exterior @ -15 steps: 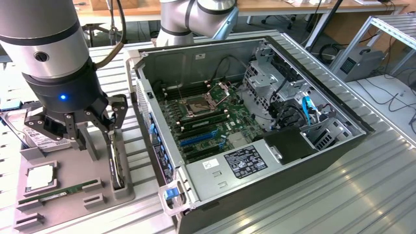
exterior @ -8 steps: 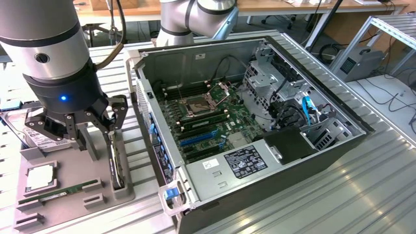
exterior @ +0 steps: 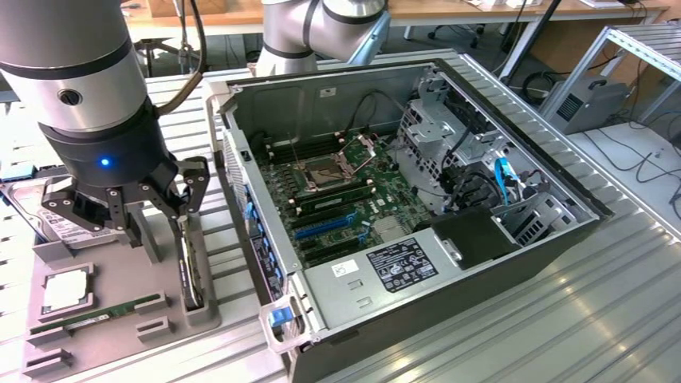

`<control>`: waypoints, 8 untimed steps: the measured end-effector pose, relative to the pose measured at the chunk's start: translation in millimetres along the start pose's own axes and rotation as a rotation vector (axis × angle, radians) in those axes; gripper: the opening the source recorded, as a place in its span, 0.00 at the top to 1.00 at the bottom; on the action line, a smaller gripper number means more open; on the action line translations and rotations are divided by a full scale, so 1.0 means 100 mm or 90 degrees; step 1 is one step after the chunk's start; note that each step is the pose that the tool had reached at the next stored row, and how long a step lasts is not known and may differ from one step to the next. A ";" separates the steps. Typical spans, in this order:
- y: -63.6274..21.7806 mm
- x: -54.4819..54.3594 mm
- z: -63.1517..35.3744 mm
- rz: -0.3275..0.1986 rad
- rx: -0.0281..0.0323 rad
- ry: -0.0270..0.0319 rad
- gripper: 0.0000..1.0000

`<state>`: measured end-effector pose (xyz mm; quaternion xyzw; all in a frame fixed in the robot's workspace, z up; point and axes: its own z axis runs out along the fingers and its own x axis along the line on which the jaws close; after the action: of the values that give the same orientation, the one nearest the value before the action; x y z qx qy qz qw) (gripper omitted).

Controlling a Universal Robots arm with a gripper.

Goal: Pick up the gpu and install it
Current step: 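Pick up the gpu and move the gpu toward the slot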

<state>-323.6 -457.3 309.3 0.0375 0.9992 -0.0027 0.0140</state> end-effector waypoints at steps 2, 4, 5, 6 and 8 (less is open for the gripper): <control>0.000 0.00 0.004 0.000 0.0000 0.0000 0.52; 0.000 0.00 0.010 0.000 0.0000 0.0000 0.52; 0.000 0.00 0.012 0.000 0.0000 0.0000 0.52; 0.000 0.00 0.014 0.000 0.0000 0.0000 0.52; 0.000 0.00 0.018 0.000 0.0000 0.0000 0.52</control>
<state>-323.7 -457.3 307.5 0.0375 0.9992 -0.0027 0.0140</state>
